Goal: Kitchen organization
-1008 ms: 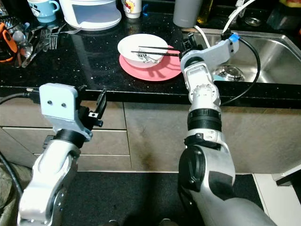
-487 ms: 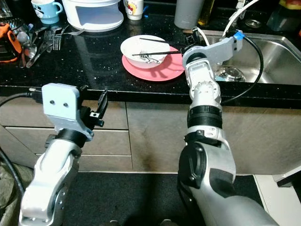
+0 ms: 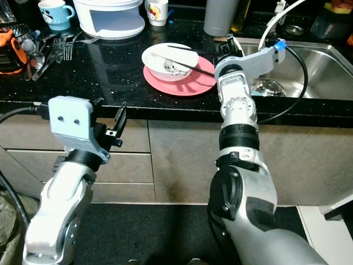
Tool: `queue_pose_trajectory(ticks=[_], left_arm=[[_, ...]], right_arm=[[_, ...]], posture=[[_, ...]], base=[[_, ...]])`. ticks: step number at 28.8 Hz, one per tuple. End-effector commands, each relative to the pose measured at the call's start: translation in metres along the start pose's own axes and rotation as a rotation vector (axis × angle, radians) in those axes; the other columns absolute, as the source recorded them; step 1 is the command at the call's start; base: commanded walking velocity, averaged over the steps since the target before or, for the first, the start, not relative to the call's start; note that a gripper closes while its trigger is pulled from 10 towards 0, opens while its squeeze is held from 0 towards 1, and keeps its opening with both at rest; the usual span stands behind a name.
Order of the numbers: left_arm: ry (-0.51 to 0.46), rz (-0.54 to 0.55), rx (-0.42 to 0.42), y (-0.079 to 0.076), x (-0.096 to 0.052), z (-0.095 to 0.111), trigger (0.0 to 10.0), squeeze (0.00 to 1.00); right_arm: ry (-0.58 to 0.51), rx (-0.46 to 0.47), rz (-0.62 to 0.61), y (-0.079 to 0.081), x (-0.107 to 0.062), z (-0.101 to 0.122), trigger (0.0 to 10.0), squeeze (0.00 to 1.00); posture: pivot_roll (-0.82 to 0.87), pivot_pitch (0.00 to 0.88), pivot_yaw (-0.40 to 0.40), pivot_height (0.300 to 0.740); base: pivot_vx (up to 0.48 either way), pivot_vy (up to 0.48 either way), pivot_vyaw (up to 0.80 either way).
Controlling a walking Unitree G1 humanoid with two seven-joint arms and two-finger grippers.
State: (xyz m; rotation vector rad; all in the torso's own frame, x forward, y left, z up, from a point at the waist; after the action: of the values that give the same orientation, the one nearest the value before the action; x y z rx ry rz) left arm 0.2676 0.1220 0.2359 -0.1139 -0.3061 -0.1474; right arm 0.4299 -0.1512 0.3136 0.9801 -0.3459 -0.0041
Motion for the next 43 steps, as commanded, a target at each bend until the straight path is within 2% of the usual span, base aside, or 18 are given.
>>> queue_pose_trajectory(ticks=[1, 8, 12, 16, 18, 21, 23, 24, 25, 28, 29, 30, 32, 34, 39, 40, 43], left_arm=[[0.002, -0.006, -0.006, -0.001, 0.001, -0.001, 10.0, 0.0], [0.0, -0.005, -0.008, -0.001, 0.001, -0.001, 10.0, 0.0], [0.001, -0.004, -0.008, -0.001, 0.0, -0.001, 10.0, 0.0], [-0.001, -0.007, -0.011, -0.001, 0.001, -0.001, 10.0, 0.0], [-0.008, -0.008, -0.015, -0.002, 0.001, 0.0, 10.0, 0.0], [-0.011, -0.008, -0.018, -0.003, 0.002, 0.001, 10.0, 0.0], [-0.012, -0.009, -0.019, -0.003, 0.002, 0.001, 10.0, 0.0], [-0.012, -0.01, -0.019, -0.003, 0.002, 0.001, 10.0, 0.0], [-0.012, -0.011, -0.02, -0.003, 0.003, 0.0, 10.0, 0.0], [-0.014, -0.013, -0.02, -0.003, 0.004, 0.001, 10.0, 0.0], [-0.014, -0.013, -0.02, -0.003, 0.004, 0.001, 10.0, 0.0], [-0.015, -0.013, -0.019, -0.003, 0.004, 0.001, 10.0, 0.0], [-0.017, -0.014, -0.018, -0.003, 0.004, 0.001, 10.0, 0.0], [-0.018, -0.014, -0.017, -0.003, 0.005, 0.001, 10.0, 0.0], [-0.022, -0.014, -0.014, -0.003, 0.005, 0.002, 10.0, 0.0], [-0.022, -0.014, -0.014, -0.003, 0.005, 0.002, 10.0, 0.0], [-0.024, -0.014, -0.014, -0.003, 0.004, 0.003, 10.0, 0.0]], right_arm=[[-0.033, 0.032, 0.016, 0.006, 0.004, 0.009, 0.0, 0.0], [-0.047, 0.053, 0.029, 0.01, 0.006, 0.013, 0.0, 0.0], [-0.086, 0.034, 0.02, 0.005, 0.008, 0.024, 0.0, 0.0], [-0.15, -0.011, 0.011, -0.002, 0.01, 0.045, 0.0, 0.0], [-0.219, -0.049, 0.019, -0.003, 0.012, 0.068, 0.0, 0.0], [-0.255, -0.089, 0.028, -0.003, 0.012, 0.08, 0.0, 0.0], [-0.272, -0.15, 0.046, -0.002, 0.011, 0.085, 0.0, 0.0], [-0.273, -0.183, 0.051, -0.003, 0.011, 0.086, 0.9, 0.0], [-0.27, -0.288, 0.042, -0.006, 0.01, 0.084, 10.0, 0.0], [-0.236, -0.438, 0.009, -0.012, 0.011, 0.077, 10.0, 0.0], [-0.236, -0.438, 0.009, -0.012, 0.011, 0.077, 10.0, 0.0], [-0.225, -0.477, -0.003, -0.014, 0.011, 0.074, 10.0, 0.0], [-0.202, -0.603, -0.009, -0.017, 0.01, 0.064, 10.0, 0.0], [-0.172, -0.684, 0.014, -0.015, 0.01, 0.051, 10.0, 0.0], [-0.109, -0.816, 0.09, -0.007, 0.01, 0.023, 10.0, 0.0], [-0.109, -0.816, 0.09, -0.007, 0.01, 0.023, 10.0, 0.0], [-0.082, -0.887, 0.171, 0.007, 0.009, 0.007, 10.0, 0.0]], posture=[[0.18, 0.045, -0.054, 0.74], [0.18, 0.048, -0.056, 0.74], [0.18, 0.048, -0.056, 0.74], [0.17, 0.05, -0.053, 0.74], [0.17, 0.05, -0.053, 0.74], [0.17, 0.045, -0.055, 0.74], [0.17, 0.043, -0.054, 0.74], [0.17, 0.042, -0.054, 0.74], [0.16, 0.04, -0.054, 0.74], [0.16, 0.037, -0.053, 0.74], [0.16, 0.037, -0.053, 0.74], [0.17, 0.033, -0.052, 0.74], [0.17, 0.031, -0.052, 0.74], [0.17, 0.028, -0.054, 0.74], [0.18, 0.031, -0.058, 0.74], [0.18, 0.031, -0.058, 0.74], [0.18, 0.036, -0.062, 0.74]], base=[[0.0, 0.0, 0.0], [0.0, 0.0, 0.0], [0.0, 0.0, 0.0], [0.0, 0.0, 0.0], [0.0, 0.0, 0.0], [0.0, 0.0, 0.0], [0.0, 0.0, 0.0], [0.0, 0.0, 0.0], [0.0, 0.0, 0.0], [0.0, 0.0, -0.18], [0.0, 0.0, -0.54], [0.0, 0.0, -0.54], [0.0, 0.0, -0.79], [0.0, 0.0, -0.8], [0.0, 0.0, -0.16], [0.0, 0.0, 0.0], [0.0, 0.0, 0.0]])
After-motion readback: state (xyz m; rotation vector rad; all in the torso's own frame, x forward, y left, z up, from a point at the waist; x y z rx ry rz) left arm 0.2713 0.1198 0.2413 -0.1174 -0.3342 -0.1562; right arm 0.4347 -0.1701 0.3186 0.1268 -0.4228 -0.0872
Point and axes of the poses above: a point about 5 cm out from each wrist's last joint towards the gripper, its own x axis pointing out of the wrist towards the gripper, its own z axis along the axis of the wrist's last joint, y = z × x, the point moved 2 cm from there along x, pointing out of the wrist towards the gripper, and after that the axes turned 11 degrees about -x, right-handed, at the moved point
